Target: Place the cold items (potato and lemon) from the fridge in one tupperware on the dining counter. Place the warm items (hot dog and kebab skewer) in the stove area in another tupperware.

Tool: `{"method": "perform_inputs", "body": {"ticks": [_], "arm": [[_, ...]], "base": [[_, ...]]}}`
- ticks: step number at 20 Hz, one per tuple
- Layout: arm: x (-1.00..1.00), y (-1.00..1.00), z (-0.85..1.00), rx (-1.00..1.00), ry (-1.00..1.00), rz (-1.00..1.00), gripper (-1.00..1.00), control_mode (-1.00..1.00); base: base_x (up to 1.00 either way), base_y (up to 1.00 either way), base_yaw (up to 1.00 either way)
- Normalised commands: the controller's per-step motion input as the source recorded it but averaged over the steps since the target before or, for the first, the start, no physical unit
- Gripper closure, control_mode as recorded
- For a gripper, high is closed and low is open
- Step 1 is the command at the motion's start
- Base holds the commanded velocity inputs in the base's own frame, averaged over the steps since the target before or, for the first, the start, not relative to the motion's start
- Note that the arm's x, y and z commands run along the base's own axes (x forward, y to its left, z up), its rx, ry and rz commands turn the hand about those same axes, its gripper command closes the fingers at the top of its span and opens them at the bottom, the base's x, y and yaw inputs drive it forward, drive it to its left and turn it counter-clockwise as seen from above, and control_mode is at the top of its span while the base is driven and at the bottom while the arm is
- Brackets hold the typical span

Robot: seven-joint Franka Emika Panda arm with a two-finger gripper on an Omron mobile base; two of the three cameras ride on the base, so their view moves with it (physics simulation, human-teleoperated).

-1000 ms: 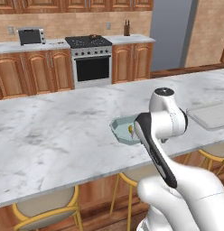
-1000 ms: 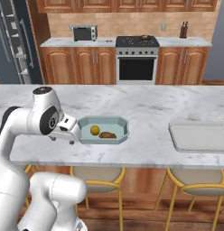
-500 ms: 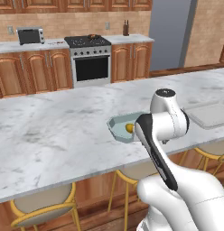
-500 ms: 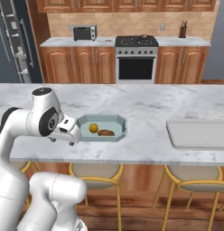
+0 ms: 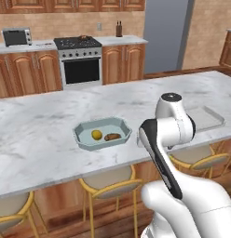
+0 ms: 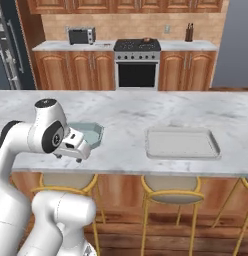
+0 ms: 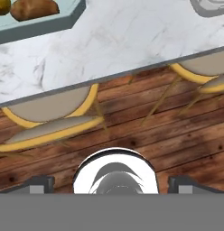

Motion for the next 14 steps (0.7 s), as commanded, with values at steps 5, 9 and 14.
{"method": "perform_inputs", "body": {"ticks": [5,9,14], "arm": [[0.0,0.0,0.0,0.0,0.0,0.0,-1.0,1.0],[0.0,0.0,0.0,0.0,0.0,0.0,-1.0,1.0],[0.0,0.0,0.0,0.0,0.0,0.0,-1.0,1.0]], "base": [[-0.53,-1.0,0.04],[-0.23,-1.0,0.07],[0.13,-1.0,0.04]]}}
